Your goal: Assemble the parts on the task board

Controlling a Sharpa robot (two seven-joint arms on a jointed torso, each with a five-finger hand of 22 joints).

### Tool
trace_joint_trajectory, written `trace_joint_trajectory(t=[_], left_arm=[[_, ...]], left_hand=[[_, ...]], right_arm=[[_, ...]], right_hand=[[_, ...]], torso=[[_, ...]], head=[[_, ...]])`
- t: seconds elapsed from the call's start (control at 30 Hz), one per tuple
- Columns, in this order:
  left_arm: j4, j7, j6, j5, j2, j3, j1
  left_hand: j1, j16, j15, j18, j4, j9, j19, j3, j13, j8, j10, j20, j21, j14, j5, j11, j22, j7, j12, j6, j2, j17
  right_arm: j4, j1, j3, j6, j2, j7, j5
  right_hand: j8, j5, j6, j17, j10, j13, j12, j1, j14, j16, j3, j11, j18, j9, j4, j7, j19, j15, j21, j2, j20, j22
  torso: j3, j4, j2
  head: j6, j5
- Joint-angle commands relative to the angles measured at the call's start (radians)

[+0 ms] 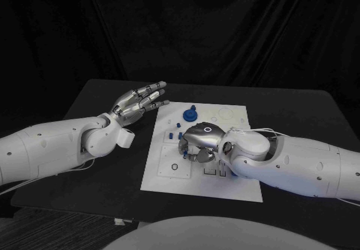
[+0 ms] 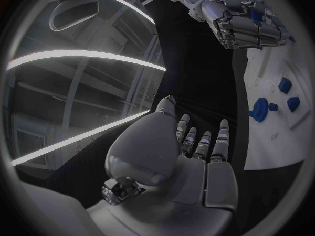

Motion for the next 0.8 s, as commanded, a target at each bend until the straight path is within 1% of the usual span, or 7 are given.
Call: trace_joint_trajectory(t=[0.03,0.17,0.47,0.8], left_arm=[[0.0,0.01,0.017,0.007,0.002,0.001,-0.002],[-0.002,0.006,0.02,0.007,0.003,0.001,-0.002],[-0.005,0.0,0.025,0.007,0.005,0.001,-0.004],[-0.008,-0.004,0.028,0.007,0.006,0.001,-0.007]], left_hand=[[0.013,-0.007,0.007,-0.026,-0.016,-0.002,0.002,0.003,0.0,-0.004,-0.006,0.001,-0.012,0.002,0.018,0.005,-0.002,-0.001,0.013,-0.015,0.007,0.0],[0.012,-0.006,0.01,-0.025,-0.016,-0.003,0.003,0.003,0.0,-0.005,-0.007,0.002,-0.011,0.004,0.018,0.007,0.0,-0.003,0.01,-0.019,0.008,0.001],[0.012,-0.005,0.011,-0.025,-0.016,-0.003,0.004,0.003,0.0,-0.006,-0.008,0.003,-0.011,0.005,0.018,0.009,0.001,-0.004,0.009,-0.022,0.008,0.001],[0.012,-0.004,0.013,-0.024,-0.016,-0.004,0.005,0.003,0.0,-0.006,-0.008,0.003,-0.01,0.005,0.018,0.01,0.001,-0.004,0.008,-0.025,0.009,0.001]], right_arm=[[0.005,-0.004,0.001,0.01,-0.001,-0.018,-0.007],[0.007,-0.007,0.001,0.007,-0.001,-0.018,-0.007],[0.006,-0.01,0.001,0.013,0.0,-0.018,-0.007],[-0.002,-0.016,0.001,0.024,0.002,-0.022,-0.007]], right_hand=[[-0.012,-0.007,0.002,-0.002,0.059,0.018,0.006,0.028,0.018,-0.009,0.037,-0.016,-0.019,-0.008,-0.01,0.007,-0.007,-0.001,-0.007,0.015,0.001,0.142],[-0.013,-0.006,0.002,-0.002,0.06,0.018,0.006,0.028,0.018,-0.009,0.037,-0.016,-0.02,-0.009,-0.01,0.008,-0.006,-0.001,-0.006,0.015,0.001,0.142],[-0.014,-0.006,0.002,-0.001,0.06,0.018,0.006,0.027,0.018,-0.008,0.036,-0.016,-0.019,-0.01,-0.01,0.008,-0.006,-0.001,-0.006,0.014,0.001,0.142],[-0.015,-0.005,0.002,-0.003,0.062,0.019,0.006,0.027,0.018,-0.009,0.036,-0.017,-0.019,-0.011,-0.01,0.008,-0.007,-0.001,-0.008,0.015,0.001,0.141]], torso=[[0.0004,-0.0005,0.0],[0.0004,-0.0005,0.001],[0.0005,-0.0012,0.0],[0.0004,0.0001,0.001]], head=[[0.0,0.001],[0.0,0.0],[0.0,0.004],[0.0,0.003]])
